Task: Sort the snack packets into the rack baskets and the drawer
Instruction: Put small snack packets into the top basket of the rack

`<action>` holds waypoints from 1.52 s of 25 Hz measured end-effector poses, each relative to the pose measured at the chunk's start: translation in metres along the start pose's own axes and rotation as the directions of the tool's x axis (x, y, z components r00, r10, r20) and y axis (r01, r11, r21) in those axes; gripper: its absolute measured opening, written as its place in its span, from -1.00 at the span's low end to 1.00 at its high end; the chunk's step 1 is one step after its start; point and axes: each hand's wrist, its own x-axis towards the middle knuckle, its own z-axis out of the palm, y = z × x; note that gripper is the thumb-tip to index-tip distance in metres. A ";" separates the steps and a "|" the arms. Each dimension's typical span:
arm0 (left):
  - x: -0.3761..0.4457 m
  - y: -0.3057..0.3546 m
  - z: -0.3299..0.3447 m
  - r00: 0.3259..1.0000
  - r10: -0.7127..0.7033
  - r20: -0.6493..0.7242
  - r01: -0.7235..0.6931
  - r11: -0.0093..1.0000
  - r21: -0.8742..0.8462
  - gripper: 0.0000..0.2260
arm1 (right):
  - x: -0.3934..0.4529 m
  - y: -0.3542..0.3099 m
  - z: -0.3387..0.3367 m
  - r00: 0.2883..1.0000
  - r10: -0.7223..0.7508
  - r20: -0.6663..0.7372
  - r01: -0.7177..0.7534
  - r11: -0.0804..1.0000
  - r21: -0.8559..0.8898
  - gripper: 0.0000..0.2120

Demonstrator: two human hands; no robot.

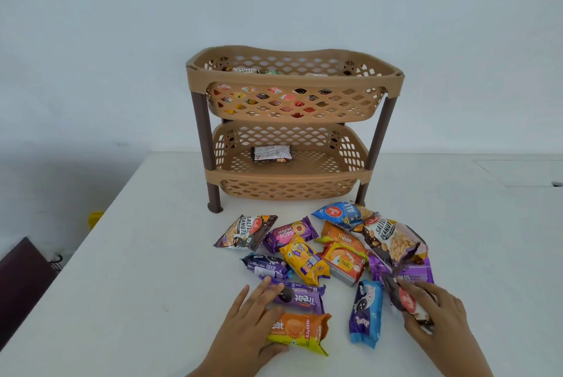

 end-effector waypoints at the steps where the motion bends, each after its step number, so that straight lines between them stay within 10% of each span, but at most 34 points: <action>1: 0.001 -0.002 -0.001 1.000 0.009 -0.030 -0.008 1.000 0.022 -0.57 | 0.001 -0.002 -0.002 1.000 0.008 -0.007 -0.008 1.000 0.016 -0.41; 13: 0.098 -0.031 -0.115 0.849 0.208 -0.486 -0.198 0.978 0.073 -0.57 | 0.089 -0.077 -0.087 0.949 -0.251 -0.188 0.265 0.963 0.050 -0.45; 24: 0.238 -0.052 -0.250 0.757 0.166 -0.631 -0.080 0.983 0.163 -0.52 | 0.258 -0.170 -0.194 0.786 -0.453 -0.420 0.505 0.863 0.014 -0.49; 32: 0.355 -0.071 -0.236 0.924 -0.269 -0.273 0.263 0.963 -0.060 -0.51 | 0.362 -0.195 -0.177 0.920 -0.223 -0.323 0.306 0.923 0.234 -0.50; 38: 0.397 -0.065 -0.226 0.985 -0.153 0.074 0.153 0.988 0.005 -0.52 | 0.419 -0.188 -0.158 0.961 -0.226 -0.161 0.263 0.928 0.265 -0.59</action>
